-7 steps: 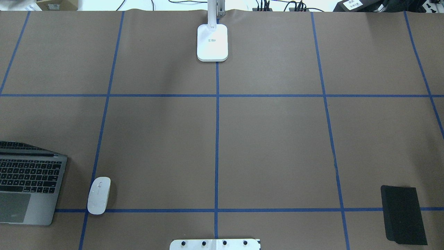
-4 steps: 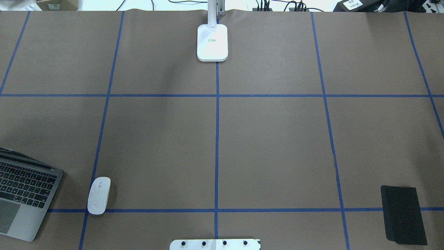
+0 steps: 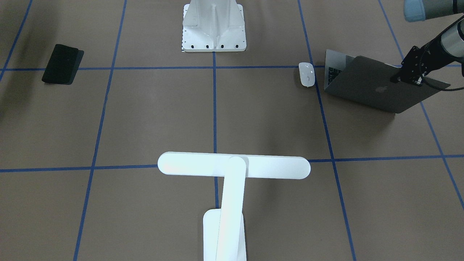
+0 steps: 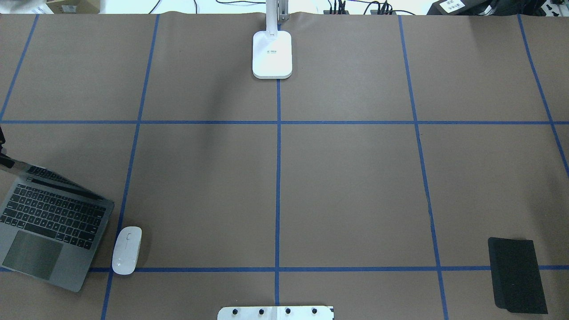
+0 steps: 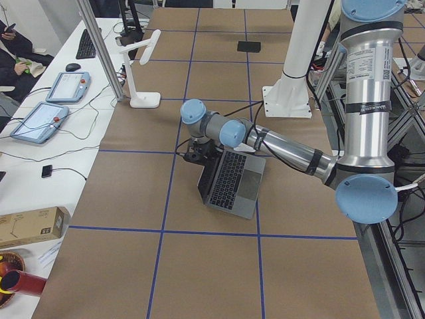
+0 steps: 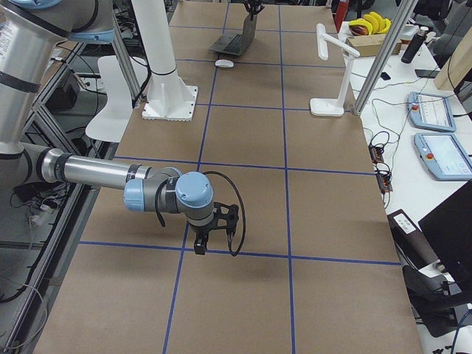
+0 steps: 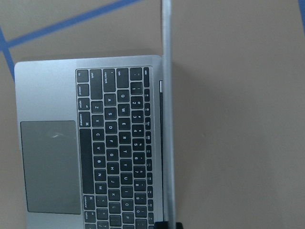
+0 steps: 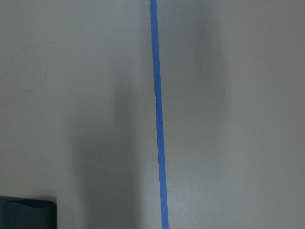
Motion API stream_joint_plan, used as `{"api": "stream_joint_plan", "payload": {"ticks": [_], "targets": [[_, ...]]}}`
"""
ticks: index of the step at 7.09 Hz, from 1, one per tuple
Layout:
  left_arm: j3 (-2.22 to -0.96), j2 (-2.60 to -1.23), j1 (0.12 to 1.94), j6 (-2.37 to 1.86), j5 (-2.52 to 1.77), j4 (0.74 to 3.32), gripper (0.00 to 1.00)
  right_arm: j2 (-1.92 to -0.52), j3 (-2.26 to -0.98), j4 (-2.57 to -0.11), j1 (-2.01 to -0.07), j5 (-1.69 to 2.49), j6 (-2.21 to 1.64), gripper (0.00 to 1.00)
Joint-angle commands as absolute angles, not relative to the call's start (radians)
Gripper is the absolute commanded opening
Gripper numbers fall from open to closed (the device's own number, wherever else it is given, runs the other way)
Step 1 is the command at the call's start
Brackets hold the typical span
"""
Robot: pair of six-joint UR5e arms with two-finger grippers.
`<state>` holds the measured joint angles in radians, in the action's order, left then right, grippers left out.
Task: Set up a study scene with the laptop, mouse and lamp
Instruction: 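Grip the silver laptop edge with the left gripper and drag it farther away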
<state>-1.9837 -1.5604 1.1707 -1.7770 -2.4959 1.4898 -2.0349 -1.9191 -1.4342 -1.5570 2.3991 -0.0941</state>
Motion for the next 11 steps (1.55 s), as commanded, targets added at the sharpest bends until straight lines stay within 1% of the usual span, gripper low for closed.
{"api": "stream_joint_plan", "payload": {"ticks": [1,4,6,8,11], "targets": [[-1.982,-1.737,1.173,-1.775,-2.502,1.303,0.0,-2.04,-1.916,-1.434,-1.557,2.398,-0.094,1.0],[-1.939,-2.003,1.172,-1.79,-2.49,1.094,0.0,-2.042,-1.913,-1.442,-1.557,2.396,-0.092,1.0],[-1.876,-2.113,1.163,-1.874,-2.478,1.1,0.0,-2.04,-1.91,-1.447,-1.557,2.401,-0.094,1.0],[-1.826,-2.196,1.109,-2.018,-2.458,1.188,0.0,-2.039,-1.899,-1.448,-1.557,2.401,-0.094,1.0],[-1.651,-2.351,1.036,-2.198,-2.341,1.365,0.0,-2.037,-1.899,-1.448,-1.557,2.398,-0.095,1.0]]}}
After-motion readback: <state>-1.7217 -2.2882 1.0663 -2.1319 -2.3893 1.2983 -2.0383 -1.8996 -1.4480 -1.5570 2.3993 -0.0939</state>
